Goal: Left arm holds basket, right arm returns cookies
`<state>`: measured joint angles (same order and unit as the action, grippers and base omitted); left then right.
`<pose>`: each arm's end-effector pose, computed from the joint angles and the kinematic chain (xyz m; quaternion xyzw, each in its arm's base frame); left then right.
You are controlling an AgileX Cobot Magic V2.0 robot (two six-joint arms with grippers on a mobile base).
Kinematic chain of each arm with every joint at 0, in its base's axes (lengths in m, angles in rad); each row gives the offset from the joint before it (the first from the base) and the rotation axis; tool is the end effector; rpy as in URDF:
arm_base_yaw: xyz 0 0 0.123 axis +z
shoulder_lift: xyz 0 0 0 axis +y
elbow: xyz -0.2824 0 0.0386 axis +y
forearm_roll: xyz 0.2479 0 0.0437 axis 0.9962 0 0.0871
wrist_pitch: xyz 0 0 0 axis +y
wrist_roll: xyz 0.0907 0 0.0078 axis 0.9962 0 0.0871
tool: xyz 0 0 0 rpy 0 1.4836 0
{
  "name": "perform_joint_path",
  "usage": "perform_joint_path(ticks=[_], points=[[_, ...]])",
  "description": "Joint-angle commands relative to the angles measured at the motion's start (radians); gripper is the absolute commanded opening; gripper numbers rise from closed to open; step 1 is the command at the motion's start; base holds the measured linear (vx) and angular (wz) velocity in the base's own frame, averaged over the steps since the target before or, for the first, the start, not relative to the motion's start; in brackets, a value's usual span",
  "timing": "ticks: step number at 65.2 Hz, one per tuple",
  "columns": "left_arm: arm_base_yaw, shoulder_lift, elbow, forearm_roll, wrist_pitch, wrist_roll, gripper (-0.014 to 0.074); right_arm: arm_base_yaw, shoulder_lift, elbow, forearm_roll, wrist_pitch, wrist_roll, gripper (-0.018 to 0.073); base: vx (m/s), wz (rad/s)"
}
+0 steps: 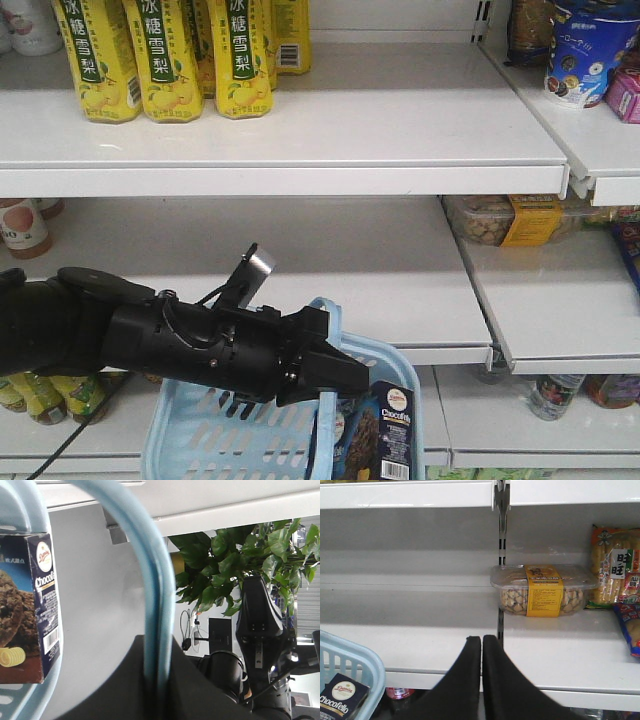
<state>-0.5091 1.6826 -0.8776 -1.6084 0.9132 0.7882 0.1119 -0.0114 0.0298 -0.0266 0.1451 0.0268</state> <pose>0.2415 -0.2173 0.2164 0.0545 0.8287 -0.5541 0.0567 0.0563 0.0060 0.1904 -0.0395 0.7325 0.0368 0.6786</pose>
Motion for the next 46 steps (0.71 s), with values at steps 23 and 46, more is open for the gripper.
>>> perform_joint_path(ticks=[23,46], points=[[-0.001,-0.049,-0.031,-0.074,0.064,0.011,-0.0006,0.001,-0.009,0.0,-0.004,-0.078,-0.009,-0.0008,0.06,0.01],[-0.001,-0.049,-0.031,-0.074,0.064,0.011,-0.0006,0.001,-0.009,0.0,-0.004,-0.078,-0.009,-0.0008,0.04,0.02]])
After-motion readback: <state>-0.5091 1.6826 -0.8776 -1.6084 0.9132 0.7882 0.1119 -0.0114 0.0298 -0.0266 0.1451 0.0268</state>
